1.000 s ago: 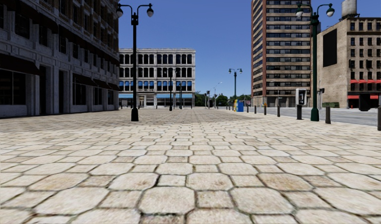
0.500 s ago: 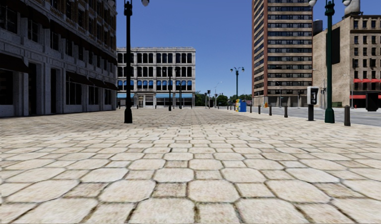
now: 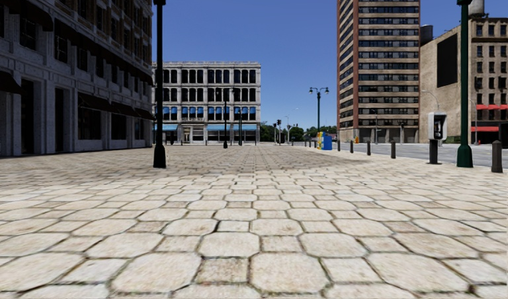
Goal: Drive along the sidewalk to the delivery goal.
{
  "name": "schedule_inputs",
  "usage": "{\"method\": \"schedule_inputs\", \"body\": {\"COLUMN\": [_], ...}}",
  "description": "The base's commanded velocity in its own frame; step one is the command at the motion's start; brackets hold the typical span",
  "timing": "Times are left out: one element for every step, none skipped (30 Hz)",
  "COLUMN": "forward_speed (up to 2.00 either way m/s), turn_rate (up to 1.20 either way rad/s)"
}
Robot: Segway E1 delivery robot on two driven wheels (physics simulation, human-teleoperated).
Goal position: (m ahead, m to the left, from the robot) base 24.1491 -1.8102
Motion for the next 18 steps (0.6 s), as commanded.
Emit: {"method": "schedule_inputs", "body": {"forward_speed": [2.00, 2.00, 2.00, 2.00, 2.00, 2.00, 2.00, 2.00, 2.00, 2.00, 2.00, 2.00, 2.00, 2.00, 2.00, 2.00, 2.00, 2.00], "turn_rate": [0.00, 0.00, 0.00, 0.00, 0.00, 0.00, 0.00, 0.00, 0.00, 0.00, 0.00, 0.00, 0.00, 0.00, 0.00, 0.00, 0.00, 0.00]}}
